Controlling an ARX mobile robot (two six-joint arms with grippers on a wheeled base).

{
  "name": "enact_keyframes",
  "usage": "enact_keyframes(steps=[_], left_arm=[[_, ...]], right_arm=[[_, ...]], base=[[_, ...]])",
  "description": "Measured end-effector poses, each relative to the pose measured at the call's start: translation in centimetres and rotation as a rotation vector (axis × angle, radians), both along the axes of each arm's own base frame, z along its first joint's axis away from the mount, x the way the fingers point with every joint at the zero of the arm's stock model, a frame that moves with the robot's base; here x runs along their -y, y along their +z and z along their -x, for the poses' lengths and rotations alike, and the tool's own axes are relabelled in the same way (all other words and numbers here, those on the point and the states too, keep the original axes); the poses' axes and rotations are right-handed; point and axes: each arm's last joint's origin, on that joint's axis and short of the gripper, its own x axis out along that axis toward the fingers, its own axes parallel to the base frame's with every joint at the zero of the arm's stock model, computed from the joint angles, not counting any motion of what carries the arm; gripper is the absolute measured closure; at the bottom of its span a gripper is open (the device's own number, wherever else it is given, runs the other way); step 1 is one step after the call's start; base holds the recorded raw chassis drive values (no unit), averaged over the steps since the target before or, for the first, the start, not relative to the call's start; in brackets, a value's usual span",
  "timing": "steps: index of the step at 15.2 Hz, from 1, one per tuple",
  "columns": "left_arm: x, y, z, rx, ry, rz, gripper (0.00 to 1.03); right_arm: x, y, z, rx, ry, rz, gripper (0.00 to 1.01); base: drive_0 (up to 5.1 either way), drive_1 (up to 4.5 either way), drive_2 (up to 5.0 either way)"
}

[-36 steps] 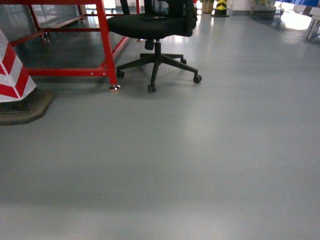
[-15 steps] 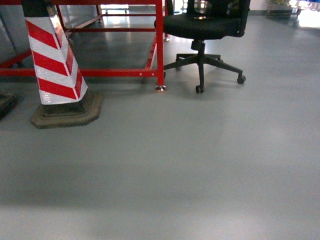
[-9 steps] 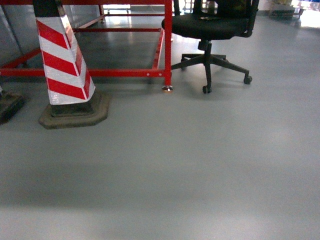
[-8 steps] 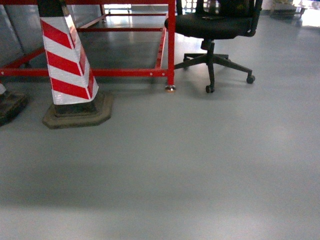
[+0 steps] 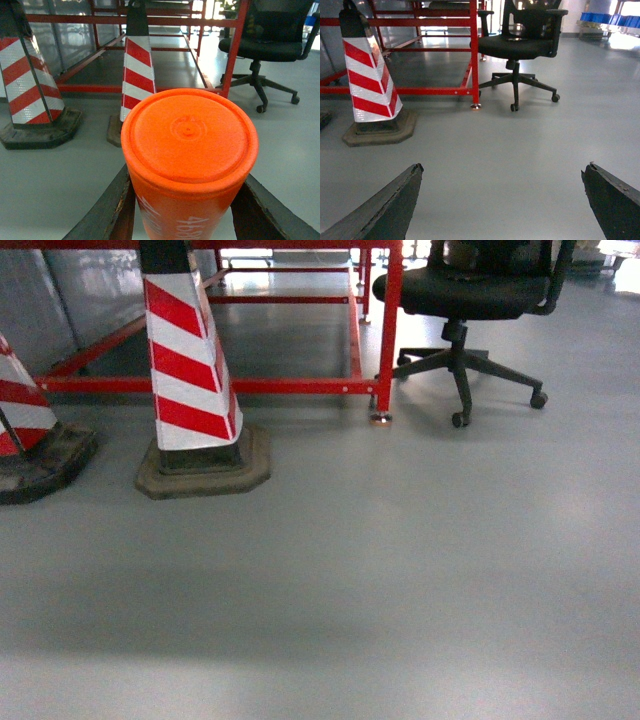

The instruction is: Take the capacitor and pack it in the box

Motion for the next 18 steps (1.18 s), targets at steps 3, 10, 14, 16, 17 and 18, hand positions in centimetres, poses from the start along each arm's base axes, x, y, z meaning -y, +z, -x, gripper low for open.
enact_keyframes(steps=[3,10,14,16,17,18], left_arm=[[0.01,0.00,0.00,0.000,-0.004,0.000,0.60],[0.00,-0.03,0.00,-0.003,0.003,0.000,0.60],[0.01,0.04,0.00,0.004,-0.002,0.000,0.60],[0.00,0.01,0.00,0.002,0.001,0.000,0.60],[0.00,0.00,0.00,0.000,0.001,0.000,0.60],[0.00,-0.01,0.00,-0.002,0.000,0.000,0.60]], right_arm=[[0.00,-0.02,0.00,-0.002,0.000,0.000,0.03],[-0.01,0.02,0.00,0.002,0.005,0.000,0.03],[-0.01,-0.07,0.00,-0.007,0.003,0.000,0.03],[-0.01,0.01,0.00,0.001,0.003,0.000,0.03],[-0.01,0.03,0.00,0.003,0.004,0.000,0.03],[-0.01,0.03,0.00,0.003,0.004,0.000,0.03]], base=[[-5.0,2.45,2.5],[-5.0,2.45,2.5],[-5.0,2.45,2.5],[-5.0,2.45,2.5],[-5.0,2.45,2.5],[-5.0,2.45,2.5]])
